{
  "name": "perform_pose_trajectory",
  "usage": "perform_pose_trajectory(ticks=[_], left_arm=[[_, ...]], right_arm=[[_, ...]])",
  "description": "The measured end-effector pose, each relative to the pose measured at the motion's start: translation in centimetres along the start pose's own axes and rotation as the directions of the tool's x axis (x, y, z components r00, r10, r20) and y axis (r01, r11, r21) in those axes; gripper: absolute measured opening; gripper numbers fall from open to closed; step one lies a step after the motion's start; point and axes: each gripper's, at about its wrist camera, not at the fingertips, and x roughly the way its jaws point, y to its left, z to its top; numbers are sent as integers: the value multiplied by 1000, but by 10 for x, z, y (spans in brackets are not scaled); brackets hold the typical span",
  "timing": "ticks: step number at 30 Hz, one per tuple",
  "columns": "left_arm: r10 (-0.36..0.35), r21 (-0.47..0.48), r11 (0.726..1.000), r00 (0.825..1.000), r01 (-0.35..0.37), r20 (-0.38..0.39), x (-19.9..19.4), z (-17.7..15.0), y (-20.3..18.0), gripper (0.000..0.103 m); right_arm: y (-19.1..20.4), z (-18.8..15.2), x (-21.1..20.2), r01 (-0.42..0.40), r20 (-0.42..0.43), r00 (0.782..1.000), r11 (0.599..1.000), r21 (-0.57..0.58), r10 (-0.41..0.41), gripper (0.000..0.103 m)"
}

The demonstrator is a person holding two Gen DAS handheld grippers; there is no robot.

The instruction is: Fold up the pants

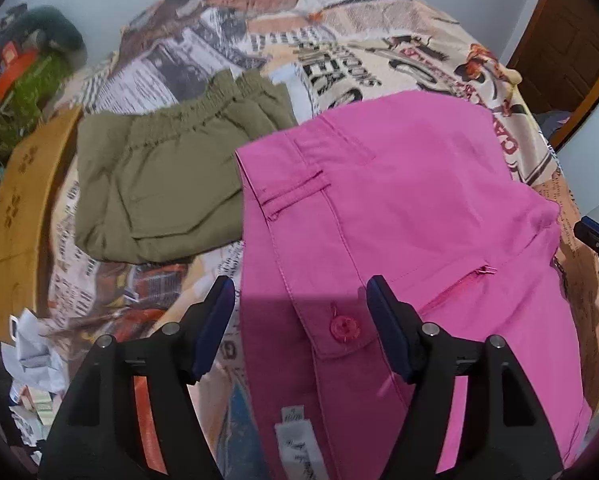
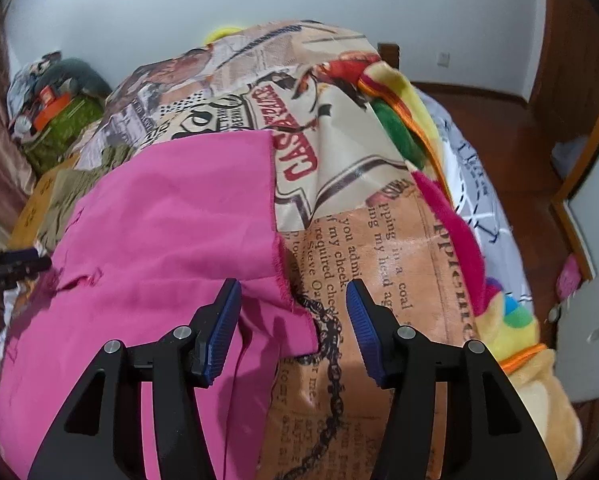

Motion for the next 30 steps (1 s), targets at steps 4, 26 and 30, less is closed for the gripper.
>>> perform_pose_trajectory(ticks=[4, 26, 30], left_arm=[[-33, -11, 999, 998, 32, -49, 17, 0, -1, 70], [54, 72, 996, 998, -55, 20, 29, -4, -13, 73], [55, 100, 993, 998, -57, 26, 21, -6, -15, 73]], right_arm=[[-3, 4, 18, -41, -25, 999, 999, 35, 42, 50], [16, -2, 62, -4, -98, 995, 998, -68, -3, 5], [7, 3, 45, -46, -63, 997, 998, -35, 44, 27]])
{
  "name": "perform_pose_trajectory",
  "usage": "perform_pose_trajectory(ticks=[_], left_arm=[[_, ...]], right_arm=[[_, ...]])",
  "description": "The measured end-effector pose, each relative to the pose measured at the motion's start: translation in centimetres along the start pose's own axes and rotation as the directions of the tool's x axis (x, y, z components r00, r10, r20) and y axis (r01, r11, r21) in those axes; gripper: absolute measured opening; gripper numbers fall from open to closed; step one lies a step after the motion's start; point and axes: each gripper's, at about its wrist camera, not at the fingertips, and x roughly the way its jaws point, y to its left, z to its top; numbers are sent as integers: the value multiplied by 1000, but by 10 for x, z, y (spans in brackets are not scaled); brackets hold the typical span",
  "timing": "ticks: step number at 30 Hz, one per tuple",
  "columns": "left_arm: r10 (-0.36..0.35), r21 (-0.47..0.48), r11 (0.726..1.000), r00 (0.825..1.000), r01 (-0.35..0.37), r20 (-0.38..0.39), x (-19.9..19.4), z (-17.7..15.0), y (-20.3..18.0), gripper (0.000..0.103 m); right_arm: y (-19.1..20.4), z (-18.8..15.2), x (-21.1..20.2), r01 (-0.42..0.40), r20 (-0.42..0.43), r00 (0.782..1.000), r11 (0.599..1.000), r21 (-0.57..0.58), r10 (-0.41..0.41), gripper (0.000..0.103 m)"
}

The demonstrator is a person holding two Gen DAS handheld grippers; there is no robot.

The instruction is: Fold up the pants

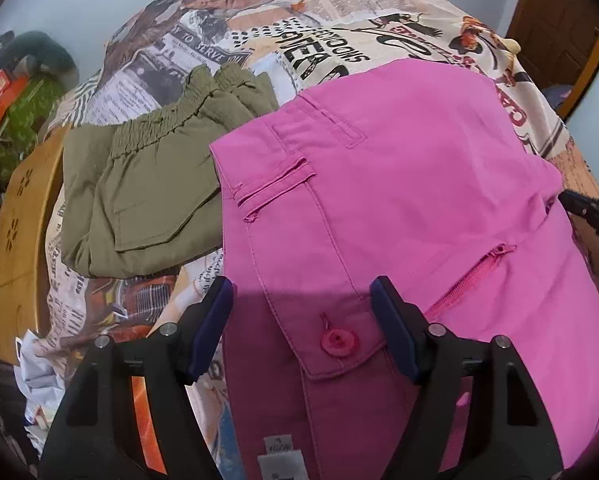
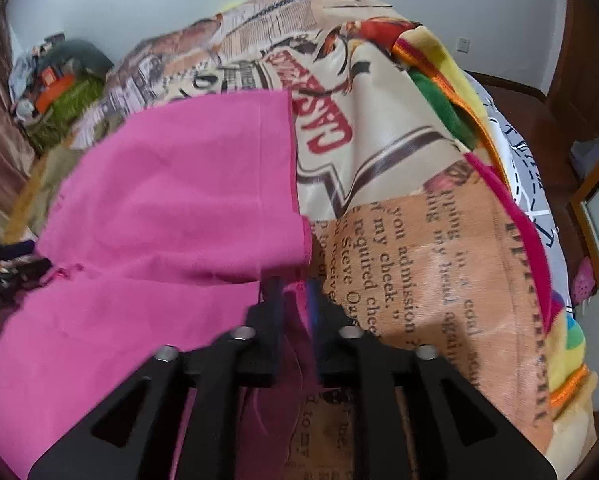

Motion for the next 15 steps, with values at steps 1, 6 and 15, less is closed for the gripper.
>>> perform_pose_trajectory(ticks=[1, 6, 15], left_arm=[[-7, 1, 1000, 1000, 7, -2, -2, 0, 1, 73], [-56, -43, 998, 998, 55, -26, 2, 3, 7, 73], [-14, -15, 1000, 1000, 14, -15, 11, 1, 3, 76]], right_arm=[[-2, 1, -3, -14, 5, 1000, 1000, 4, 14, 34], [1, 9, -2, -39, 24, 999, 999, -4, 40, 48], [15, 12, 44, -78, -85, 993, 996, 39, 82, 16]])
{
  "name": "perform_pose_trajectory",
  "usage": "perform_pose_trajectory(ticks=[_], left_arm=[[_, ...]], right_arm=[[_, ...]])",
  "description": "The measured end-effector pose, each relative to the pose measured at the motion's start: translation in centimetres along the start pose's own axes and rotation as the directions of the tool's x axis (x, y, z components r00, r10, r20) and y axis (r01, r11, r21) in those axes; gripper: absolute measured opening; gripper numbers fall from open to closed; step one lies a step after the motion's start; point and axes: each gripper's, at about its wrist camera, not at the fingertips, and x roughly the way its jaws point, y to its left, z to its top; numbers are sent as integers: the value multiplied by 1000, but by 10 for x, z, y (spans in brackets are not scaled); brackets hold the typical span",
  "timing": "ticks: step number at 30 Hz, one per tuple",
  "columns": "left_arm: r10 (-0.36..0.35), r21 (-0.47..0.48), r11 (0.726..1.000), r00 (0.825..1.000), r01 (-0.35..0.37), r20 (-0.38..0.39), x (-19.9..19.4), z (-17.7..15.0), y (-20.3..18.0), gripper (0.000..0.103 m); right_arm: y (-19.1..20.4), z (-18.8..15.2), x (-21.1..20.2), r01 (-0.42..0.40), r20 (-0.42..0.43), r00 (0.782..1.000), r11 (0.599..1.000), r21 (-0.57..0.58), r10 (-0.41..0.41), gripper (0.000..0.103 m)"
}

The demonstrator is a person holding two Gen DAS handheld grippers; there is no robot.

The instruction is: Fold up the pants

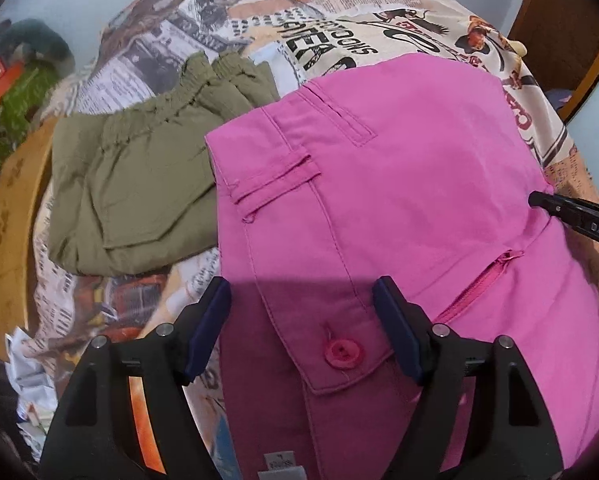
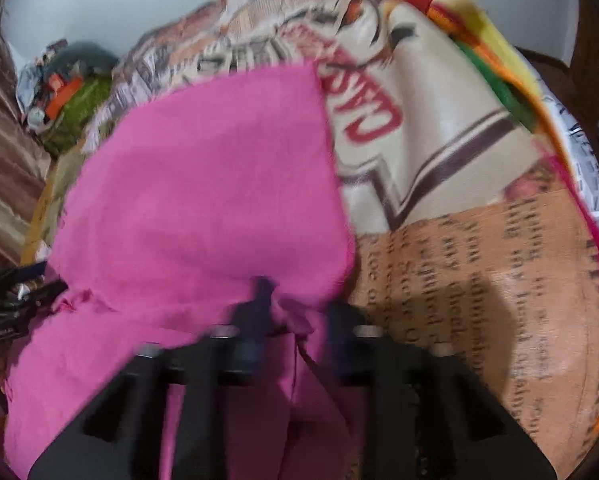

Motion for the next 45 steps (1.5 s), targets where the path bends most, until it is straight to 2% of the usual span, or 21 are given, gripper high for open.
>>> perform_pose_trajectory(ticks=[2, 7, 12, 18, 23, 25, 28, 30, 32, 38, 42, 43, 45], left_arm=[[17, 17, 1000, 1000, -18, 13, 0, -1, -2, 76], [75, -3, 997, 997, -75, 30, 2, -1, 2, 74], [27, -60, 998, 1000, -27, -7, 11, 1, 15, 74], [90, -2, 996, 996, -90, 9, 10, 1, 3, 75], [94, -5, 996, 996, -94, -1, 9, 3, 6, 81], [94, -16, 995, 996, -94, -8, 6, 3, 9, 80], [119, -22, 993, 993, -119, -9, -5, 2, 13, 80], [129, -18, 991, 992, -129, 13, -16, 2, 17, 80], [135, -22, 991, 990, -134, 34, -25, 4, 22, 80], [100, -89, 992, 989, -91, 107, -58, 21, 43, 82], [121, -96, 990, 979, -106, 164, -72, 37, 48, 87], [127, -96, 989, 976, -111, 174, -74, 42, 50, 88], [132, -99, 988, 973, -115, 189, -76, 53, 53, 88]], right_arm=[[7, 0, -2, 19, 8, 1000, 999, -40, -18, 9], [16, -4, -3, 84, 22, 996, 991, -105, -82, 7], [13, -5, -8, 103, 42, 994, 990, -92, -100, 7], [15, -4, -9, 130, 49, 991, 987, -92, -126, 7], [19, -3, -9, 150, 29, 989, 980, -127, -148, 7], [21, -2, -13, 167, 28, 986, 975, -144, -165, 9], [21, -3, -27, 198, 55, 980, 967, -163, -191, 22], [21, -2, -37, 214, 75, 976, 960, -180, -204, 36], [20, -1, -50, 217, 109, 974, 959, -184, -199, 43], [25, 14, -72, 203, 177, 969, 964, -173, -172, 45], [34, 29, -77, 196, 220, 963, 964, -181, -155, 46], [35, 29, -79, 194, 225, 962, 964, -180, -151, 47], [39, 37, -80, 185, 242, 960, 966, -179, -139, 57]])
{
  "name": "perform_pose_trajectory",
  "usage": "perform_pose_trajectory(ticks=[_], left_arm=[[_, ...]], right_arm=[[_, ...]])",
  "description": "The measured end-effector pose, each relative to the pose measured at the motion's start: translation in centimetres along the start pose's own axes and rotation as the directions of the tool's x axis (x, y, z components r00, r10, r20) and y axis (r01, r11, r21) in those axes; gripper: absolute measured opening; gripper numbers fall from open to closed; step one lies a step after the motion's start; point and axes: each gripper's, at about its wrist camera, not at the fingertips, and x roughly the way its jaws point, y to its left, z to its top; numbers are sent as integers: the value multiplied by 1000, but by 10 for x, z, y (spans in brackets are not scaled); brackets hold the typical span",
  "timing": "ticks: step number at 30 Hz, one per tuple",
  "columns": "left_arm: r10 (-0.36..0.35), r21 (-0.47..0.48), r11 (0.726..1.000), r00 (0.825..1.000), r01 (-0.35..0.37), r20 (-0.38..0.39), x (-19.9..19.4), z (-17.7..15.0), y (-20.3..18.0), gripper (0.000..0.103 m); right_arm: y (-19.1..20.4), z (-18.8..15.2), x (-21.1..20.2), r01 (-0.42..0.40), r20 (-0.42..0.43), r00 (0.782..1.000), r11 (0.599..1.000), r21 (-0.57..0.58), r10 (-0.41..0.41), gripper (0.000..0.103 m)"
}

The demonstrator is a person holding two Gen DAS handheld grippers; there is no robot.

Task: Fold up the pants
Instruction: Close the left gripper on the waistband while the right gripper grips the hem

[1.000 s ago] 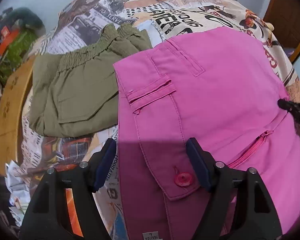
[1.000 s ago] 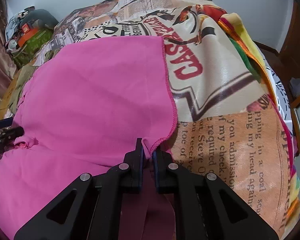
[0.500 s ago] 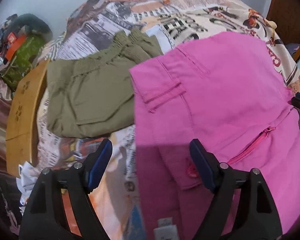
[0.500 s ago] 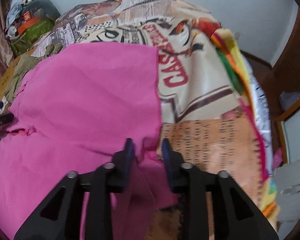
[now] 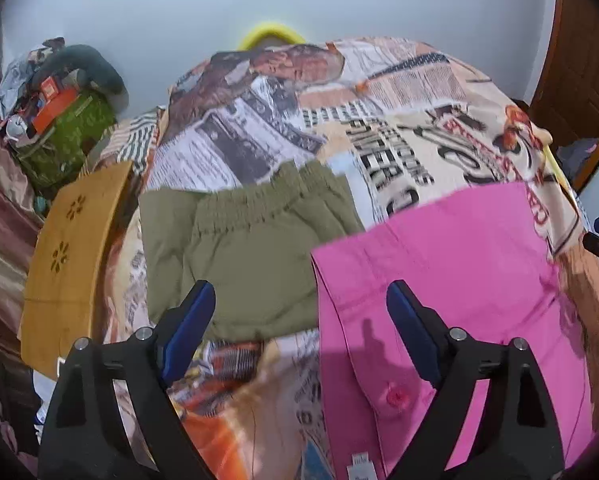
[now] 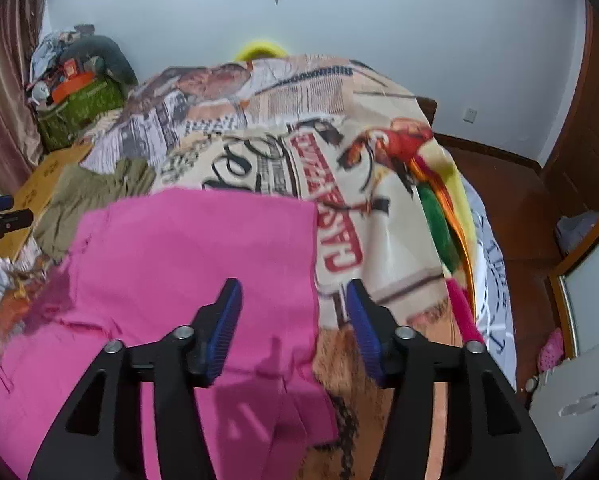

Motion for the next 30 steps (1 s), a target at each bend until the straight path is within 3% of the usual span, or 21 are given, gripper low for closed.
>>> perform_pose_trajectory(ticks=[8, 20, 29, 30], left_arm=[[-3, -15, 1000, 1000, 3, -19, 30, 21, 3, 89], [-64, -30, 998, 987, 60, -145, 105, 15, -6, 89], [-131, -53, 991, 981, 125, -141, 125, 12, -15, 89], [-139, -55, 990, 980, 133, -140, 125, 12, -15, 85]], right_arm=[[-1, 27, 20, -22, 29, 999, 1000, 7, 21, 58], [-20, 35, 86, -66, -65, 995, 993, 99, 72, 58], [-21, 41, 116, -107, -78, 990, 983, 149, 120, 58], [-21, 41, 118, -109, -78, 990, 982, 152, 122, 58]])
